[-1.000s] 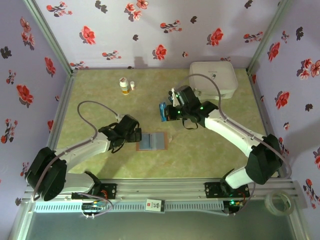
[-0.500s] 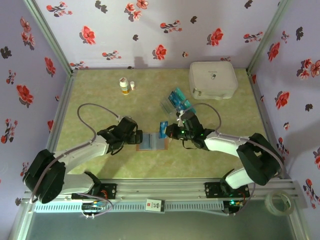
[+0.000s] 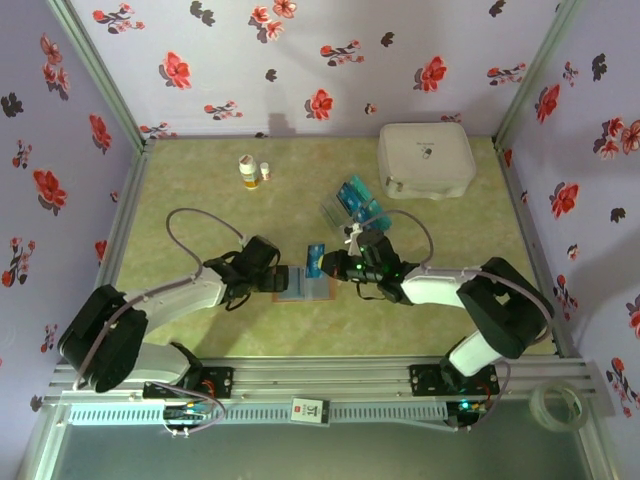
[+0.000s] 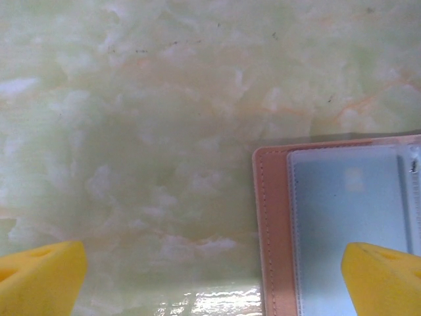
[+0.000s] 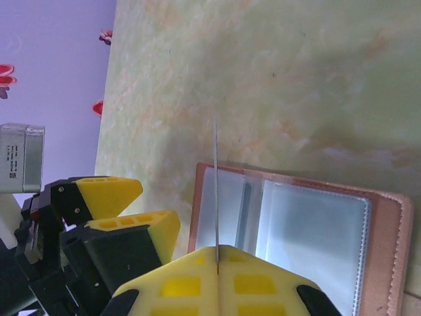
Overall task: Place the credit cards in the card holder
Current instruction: Insert the credit card into the card slot.
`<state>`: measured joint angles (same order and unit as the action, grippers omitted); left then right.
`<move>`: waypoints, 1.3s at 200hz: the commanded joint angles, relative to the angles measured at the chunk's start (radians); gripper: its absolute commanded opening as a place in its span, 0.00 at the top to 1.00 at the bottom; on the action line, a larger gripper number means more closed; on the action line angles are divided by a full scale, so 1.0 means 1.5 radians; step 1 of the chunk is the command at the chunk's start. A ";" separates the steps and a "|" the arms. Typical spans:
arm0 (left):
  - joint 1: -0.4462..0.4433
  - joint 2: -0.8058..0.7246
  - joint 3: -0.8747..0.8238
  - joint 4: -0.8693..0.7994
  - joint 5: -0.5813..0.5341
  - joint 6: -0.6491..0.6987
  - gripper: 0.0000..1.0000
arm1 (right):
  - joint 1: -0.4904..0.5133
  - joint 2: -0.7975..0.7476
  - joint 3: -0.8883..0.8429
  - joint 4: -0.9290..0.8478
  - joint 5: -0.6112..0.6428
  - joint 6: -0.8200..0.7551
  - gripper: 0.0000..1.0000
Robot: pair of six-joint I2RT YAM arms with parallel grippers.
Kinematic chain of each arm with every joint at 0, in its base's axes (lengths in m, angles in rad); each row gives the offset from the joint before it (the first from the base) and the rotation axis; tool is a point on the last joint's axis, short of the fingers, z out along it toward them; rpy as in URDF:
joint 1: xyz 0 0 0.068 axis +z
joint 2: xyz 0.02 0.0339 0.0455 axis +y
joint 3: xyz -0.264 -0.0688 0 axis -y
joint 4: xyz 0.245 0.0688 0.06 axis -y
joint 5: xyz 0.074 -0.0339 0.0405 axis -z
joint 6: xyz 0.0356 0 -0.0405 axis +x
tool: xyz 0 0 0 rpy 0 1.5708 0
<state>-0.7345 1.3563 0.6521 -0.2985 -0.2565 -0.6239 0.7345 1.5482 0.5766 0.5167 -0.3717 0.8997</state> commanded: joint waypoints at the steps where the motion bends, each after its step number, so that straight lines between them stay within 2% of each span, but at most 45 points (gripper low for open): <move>1: -0.006 0.016 0.001 0.007 0.004 0.010 0.00 | 0.008 0.018 -0.003 0.037 -0.009 0.009 1.00; 97: -0.020 0.063 -0.003 0.008 -0.016 0.010 0.00 | 0.008 0.052 -0.017 0.069 -0.012 0.024 1.00; 260: -0.033 0.050 -0.017 -0.018 -0.050 -0.023 0.00 | 0.021 0.111 -0.028 0.160 -0.030 0.045 1.00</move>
<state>-0.7773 1.4361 0.6514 -0.2852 -0.2955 -0.6365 0.7582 1.6989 0.5522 0.6933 -0.4019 0.9543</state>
